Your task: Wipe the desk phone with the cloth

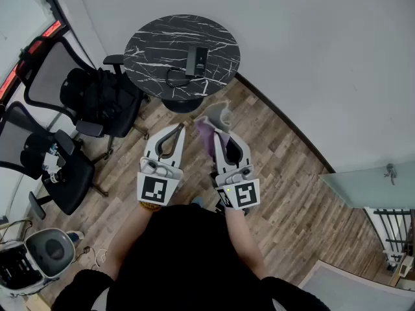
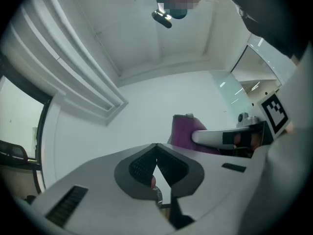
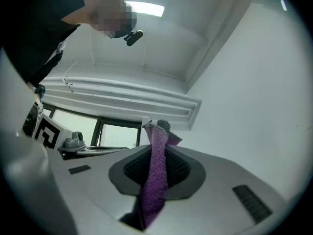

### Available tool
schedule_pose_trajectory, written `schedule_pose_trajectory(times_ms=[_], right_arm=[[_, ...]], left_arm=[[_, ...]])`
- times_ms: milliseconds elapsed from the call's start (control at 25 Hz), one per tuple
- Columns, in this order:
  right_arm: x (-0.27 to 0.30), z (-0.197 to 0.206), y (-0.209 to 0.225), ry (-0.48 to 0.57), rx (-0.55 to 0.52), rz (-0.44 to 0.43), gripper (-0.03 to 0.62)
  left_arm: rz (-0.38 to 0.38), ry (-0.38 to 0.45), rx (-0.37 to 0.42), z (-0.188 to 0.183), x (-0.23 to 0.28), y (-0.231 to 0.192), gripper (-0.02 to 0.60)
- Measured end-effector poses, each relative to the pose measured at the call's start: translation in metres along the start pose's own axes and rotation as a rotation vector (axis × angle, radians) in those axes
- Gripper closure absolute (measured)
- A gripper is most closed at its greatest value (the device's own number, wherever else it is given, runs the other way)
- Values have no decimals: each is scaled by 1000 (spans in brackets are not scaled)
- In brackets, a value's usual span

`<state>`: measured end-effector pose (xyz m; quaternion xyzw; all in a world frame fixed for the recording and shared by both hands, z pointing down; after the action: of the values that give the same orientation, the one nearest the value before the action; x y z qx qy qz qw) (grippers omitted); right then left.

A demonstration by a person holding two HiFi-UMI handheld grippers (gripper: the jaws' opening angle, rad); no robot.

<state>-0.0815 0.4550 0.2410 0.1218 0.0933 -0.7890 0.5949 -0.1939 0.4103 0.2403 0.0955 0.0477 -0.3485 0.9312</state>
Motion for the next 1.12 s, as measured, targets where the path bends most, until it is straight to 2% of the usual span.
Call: schedule_pose_trajectory(times_ms=[160, 320, 440, 720, 1000, 1120], right_arm=[[-5, 3, 12, -10, 23, -20, 526], [-21, 8, 24, -15, 59, -82, 520], [-35, 16, 32, -40, 45, -120, 520], [-41, 31, 64, -88, 68, -82, 520], [-16, 48, 88, -112, 85, -71, 520], [-2, 61, 103, -139, 99, -39, 520]], left_arm=[[5, 18, 4, 2, 9, 17, 569], [-9, -6, -11, 11, 14, 37, 569], [-27, -16, -23, 19, 18, 52, 569], [-42, -51, -61, 35, 37, 69, 569], [-39, -90, -94, 58, 66, 49, 569], [-37, -97, -124, 70, 83, 34, 569]])
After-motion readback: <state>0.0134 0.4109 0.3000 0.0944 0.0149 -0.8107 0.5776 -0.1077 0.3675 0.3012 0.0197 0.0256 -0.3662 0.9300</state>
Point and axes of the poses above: the fingertips, and each gripper's own axes: x forward along the fingers, y to its right, z out of its underside, the point moved 3 cm from there along -x, backward along the fingers, and after that the axes turned 1 degree about y, right-handed, at the moved point
